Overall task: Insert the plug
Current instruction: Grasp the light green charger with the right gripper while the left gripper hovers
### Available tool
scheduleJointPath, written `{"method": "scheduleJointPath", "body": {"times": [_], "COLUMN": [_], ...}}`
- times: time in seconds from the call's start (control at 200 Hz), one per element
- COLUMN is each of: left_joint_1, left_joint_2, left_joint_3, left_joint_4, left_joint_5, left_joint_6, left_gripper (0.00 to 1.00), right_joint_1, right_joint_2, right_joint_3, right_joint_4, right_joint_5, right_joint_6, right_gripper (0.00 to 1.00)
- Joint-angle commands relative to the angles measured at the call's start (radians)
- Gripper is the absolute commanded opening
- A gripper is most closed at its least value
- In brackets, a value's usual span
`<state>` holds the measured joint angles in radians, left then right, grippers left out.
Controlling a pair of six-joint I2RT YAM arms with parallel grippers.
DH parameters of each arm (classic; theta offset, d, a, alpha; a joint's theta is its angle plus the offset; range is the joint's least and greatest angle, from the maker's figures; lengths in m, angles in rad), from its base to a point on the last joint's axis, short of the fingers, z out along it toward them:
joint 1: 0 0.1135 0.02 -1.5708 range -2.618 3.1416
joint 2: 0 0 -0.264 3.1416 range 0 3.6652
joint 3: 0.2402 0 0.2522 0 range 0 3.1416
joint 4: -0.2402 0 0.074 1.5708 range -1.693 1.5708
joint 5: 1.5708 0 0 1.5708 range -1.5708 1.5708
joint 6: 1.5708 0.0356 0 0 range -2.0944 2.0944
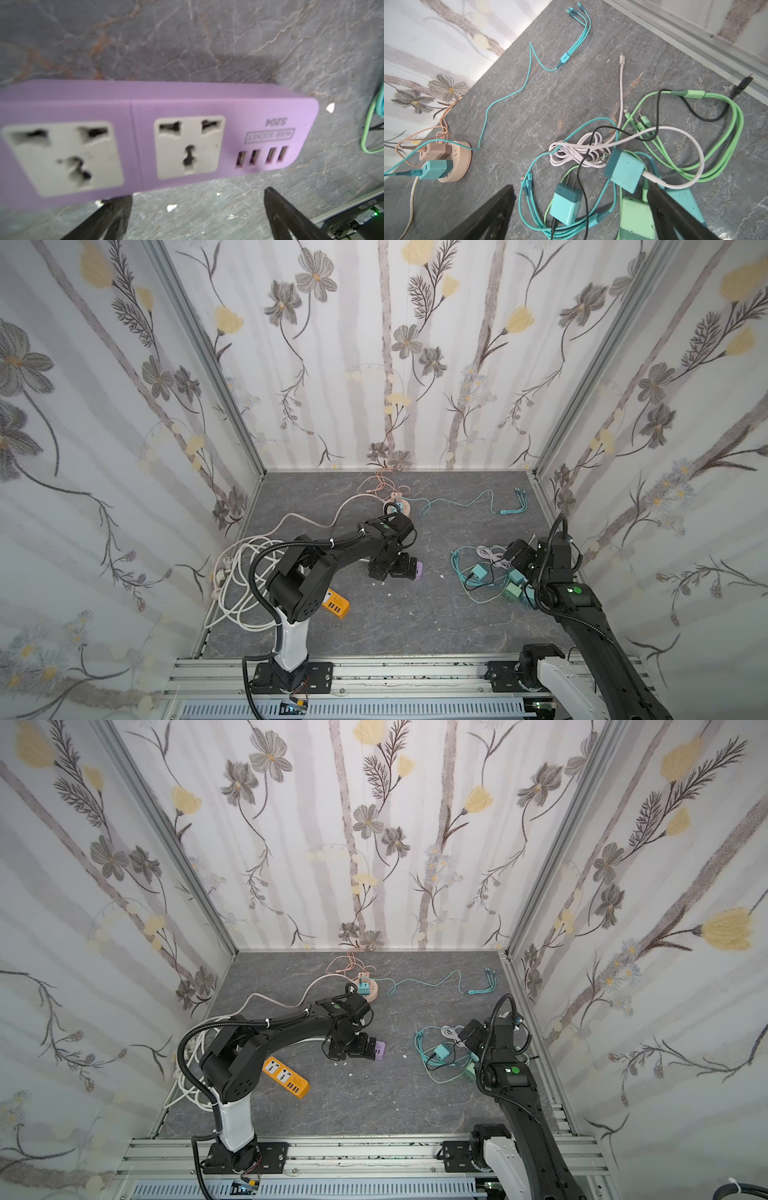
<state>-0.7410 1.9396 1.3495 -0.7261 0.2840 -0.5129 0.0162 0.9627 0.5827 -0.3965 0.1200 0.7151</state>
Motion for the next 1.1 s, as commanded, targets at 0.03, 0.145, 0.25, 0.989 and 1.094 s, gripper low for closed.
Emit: {"method": "scheduleJointPath", "body": {"times": [0.03,0.145,0.25,0.989,1.094], "left_joint_1": [0.000,-0.001,-0.004,-0.017,-0.017], "left_joint_2": [0.056,0.102,0.136,0.082,0.075], "left_joint_3": [0.072,0.150,0.197,0.213,0.200], "left_joint_4": [0.030,0.027,0.027,0.050,0.054], "left_joint_5": [0.029,0.031,0.039,0.047,0.037], "left_joint_6": [-0.009,-0.002,-0.002,0.077,0.077], "left_gripper": [1.00,1.00,1.00,1.00,1.00], "right_joint_1": [-0.088,-0.149,-0.179,-0.215,-0.189], "right_joint_2": [0.030,0.066,0.097,0.352,0.373], "right_joint_3": [-0.011,-0.006,-0.004,-0.072,-0.072], "right_joint_4": [0.035,-0.002,-0.054,-0.102,-0.099], "right_joint_5": [-0.160,-0.206,-0.175,-0.320,-0.326], "right_joint_6": [0.049,0.078,0.100,0.244,0.242], "right_gripper": [1.00,0.99,0.99,0.72,0.67]}}
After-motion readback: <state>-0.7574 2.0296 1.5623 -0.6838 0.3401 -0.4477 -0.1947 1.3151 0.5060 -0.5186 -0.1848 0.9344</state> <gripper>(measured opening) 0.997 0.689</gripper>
